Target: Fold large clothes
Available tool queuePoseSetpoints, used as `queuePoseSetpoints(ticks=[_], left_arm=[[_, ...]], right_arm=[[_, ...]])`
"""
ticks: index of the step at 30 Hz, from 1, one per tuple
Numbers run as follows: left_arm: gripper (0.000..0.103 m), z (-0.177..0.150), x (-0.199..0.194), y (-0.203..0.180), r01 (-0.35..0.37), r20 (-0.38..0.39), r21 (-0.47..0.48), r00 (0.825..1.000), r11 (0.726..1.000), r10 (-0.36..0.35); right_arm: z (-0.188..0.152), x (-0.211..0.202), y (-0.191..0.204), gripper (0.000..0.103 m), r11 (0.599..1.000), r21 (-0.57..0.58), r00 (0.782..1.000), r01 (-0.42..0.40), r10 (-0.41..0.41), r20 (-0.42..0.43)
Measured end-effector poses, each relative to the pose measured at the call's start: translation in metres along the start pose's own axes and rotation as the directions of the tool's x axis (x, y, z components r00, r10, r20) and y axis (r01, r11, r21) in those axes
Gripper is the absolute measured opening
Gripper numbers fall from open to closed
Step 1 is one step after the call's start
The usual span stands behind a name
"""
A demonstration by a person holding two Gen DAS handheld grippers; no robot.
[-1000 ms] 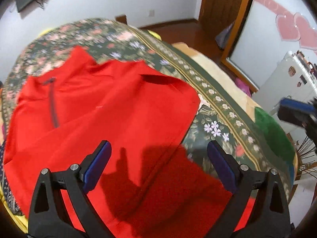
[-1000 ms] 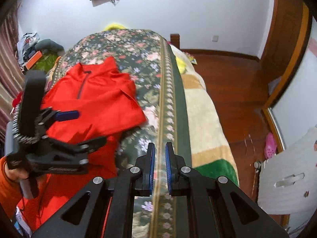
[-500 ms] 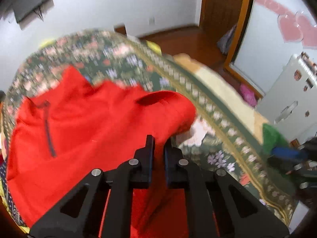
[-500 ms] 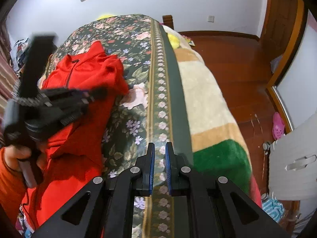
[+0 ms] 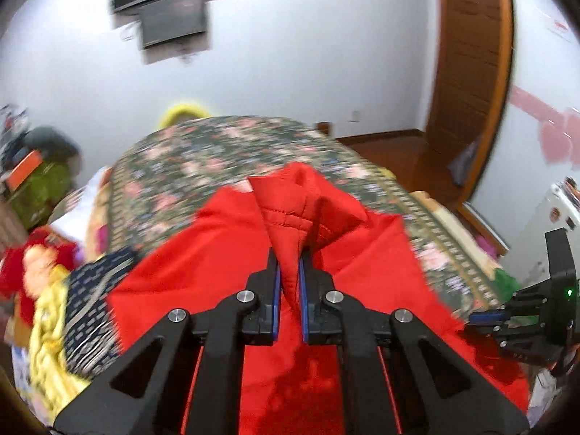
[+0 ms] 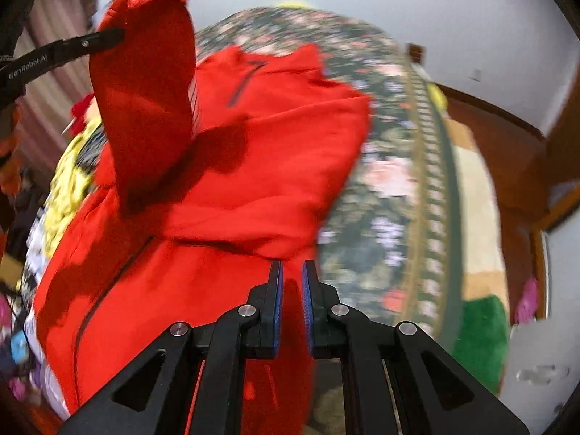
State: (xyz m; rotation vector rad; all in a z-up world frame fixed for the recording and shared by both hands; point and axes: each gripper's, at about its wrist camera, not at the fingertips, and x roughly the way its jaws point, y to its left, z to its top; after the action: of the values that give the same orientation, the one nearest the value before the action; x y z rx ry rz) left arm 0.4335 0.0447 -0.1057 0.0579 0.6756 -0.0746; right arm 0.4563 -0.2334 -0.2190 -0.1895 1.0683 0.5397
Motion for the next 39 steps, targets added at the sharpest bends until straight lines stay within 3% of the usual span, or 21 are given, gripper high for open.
queuePoseSetpoints(ticks=[3,7,11,15,23,28,31,32,35,37,39], left_arm=[[0.008,-0.025,-0.011,0.033,-0.031,-0.027,-0.061,0.999,0.998,0.029],[0.008,-0.068,-0.018,0.067,-0.07,-0.087,-0.128,0.994,0.989,0.059],[0.008,-0.109,-0.025,0.097,-0.113,-0.14,-0.193,0.986,0.975,0.087],[0.008,-0.136,-0.033,0.127,-0.162,-0.176,-0.254,0.977,0.954,0.119],[0.008,-0.186,-0.034,0.157,-0.181,-0.264,-0.31,0.96,0.933,0.098],[0.008,-0.22,-0.014,0.156,-0.129,-0.342,-0.379,0.94,0.917,-0.009],[0.019,-0.233,-0.007,0.153,-0.107,-0.383,-0.399,0.922,0.911,-0.059],[0.028,-0.237,-0.006,0.153,-0.107,-0.394,-0.408,0.917,0.907,-0.069],[0.043,-0.247,-0.01,0.155,-0.113,-0.394,-0.42,0.916,0.9,-0.069],[0.047,-0.253,-0.013,0.155,-0.113,-0.391,-0.424,0.918,0.899,-0.068],[0.056,-0.259,-0.014,0.152,-0.136,-0.407,-0.395,0.912,0.909,-0.041]], right_arm=[[0.003,0.018,0.014,0.006,0.998,-0.063,0.998,0.027,-0.03,-0.054],[0.005,0.042,0.026,0.006,0.975,-0.175,0.985,0.139,-0.154,-0.074],[0.002,0.058,0.036,0.006,0.914,-0.292,0.95,0.282,-0.308,-0.05],[0.001,0.063,0.036,0.006,0.872,-0.33,0.92,0.362,-0.391,-0.025],[0.004,0.058,0.022,0.006,0.898,-0.245,0.921,0.367,-0.387,-0.041],[0.007,0.055,0.011,0.006,0.91,-0.183,0.922,0.373,-0.386,-0.039],[0.007,0.054,0.001,0.006,0.927,-0.131,0.932,0.351,-0.36,-0.051],[0.007,0.052,-0.001,0.006,0.932,-0.115,0.935,0.345,-0.352,-0.051],[0.006,0.049,-0.004,0.006,0.938,-0.088,0.939,0.335,-0.34,-0.044],[0.004,0.05,-0.003,0.006,0.936,-0.09,0.938,0.34,-0.345,-0.043],[0.003,0.05,-0.001,0.006,0.932,-0.094,0.934,0.351,-0.356,-0.04]])
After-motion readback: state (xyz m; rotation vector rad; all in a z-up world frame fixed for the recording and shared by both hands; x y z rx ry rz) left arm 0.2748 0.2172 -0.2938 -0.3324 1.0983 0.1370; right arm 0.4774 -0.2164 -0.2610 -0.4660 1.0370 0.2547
